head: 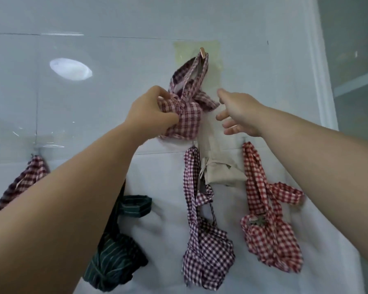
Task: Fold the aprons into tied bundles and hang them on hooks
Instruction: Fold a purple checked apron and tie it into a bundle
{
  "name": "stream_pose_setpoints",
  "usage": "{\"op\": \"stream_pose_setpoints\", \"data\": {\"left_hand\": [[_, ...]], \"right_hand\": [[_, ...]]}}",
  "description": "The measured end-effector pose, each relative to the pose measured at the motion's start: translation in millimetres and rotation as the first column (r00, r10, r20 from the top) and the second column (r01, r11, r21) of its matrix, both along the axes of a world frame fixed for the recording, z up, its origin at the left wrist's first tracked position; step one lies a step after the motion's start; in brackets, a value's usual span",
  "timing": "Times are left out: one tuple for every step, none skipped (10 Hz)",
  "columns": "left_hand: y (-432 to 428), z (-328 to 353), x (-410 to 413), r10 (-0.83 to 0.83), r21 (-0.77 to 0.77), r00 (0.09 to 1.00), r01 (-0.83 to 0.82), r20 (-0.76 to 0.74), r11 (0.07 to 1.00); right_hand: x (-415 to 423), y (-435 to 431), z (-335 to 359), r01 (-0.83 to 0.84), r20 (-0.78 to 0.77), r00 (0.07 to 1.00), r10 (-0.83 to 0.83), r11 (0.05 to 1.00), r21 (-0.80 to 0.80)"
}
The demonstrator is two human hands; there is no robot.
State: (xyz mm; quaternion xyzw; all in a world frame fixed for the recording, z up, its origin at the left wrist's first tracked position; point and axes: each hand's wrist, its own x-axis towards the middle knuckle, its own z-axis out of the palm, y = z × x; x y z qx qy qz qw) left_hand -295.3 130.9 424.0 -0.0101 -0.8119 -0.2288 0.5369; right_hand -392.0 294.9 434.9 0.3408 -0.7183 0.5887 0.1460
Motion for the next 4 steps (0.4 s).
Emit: {"op": "stream_pose_setpoints", "data": {"left_hand": [[-5.6, -5.7, 9.3, 0.144, -0.065, 0.985, -0.138, 0.096, 0.988], [-4.9, -19.4, 12.9, 0.169, -0.095, 0.982, -0.161, 0.086, 0.982], [-3.7, -44.2, 24.6, 0.106, -0.112, 0.992, -0.097, 0.074, 0.989], [-5.8, -52.6, 36.9, 0.091, -0.062, 0.986, -0.084, 0.14, 0.995]], "right_hand": [[8.9, -2.7, -14.1, 0.045, -0.082, 0.996, -0.043, 0.999, 0.017], [11.8, -2.1, -23.8, 0.112, -0.168, 0.98, -0.108, 0.994, 0.012], [15.7, 2.1, -42.7, 0.248, -0.229, 0.941, -0.25, 0.968, -0.039], [22.4, 8.1, -54.3, 0.267, -0.218, 0.937, -0.274, 0.962, -0.061]]}}
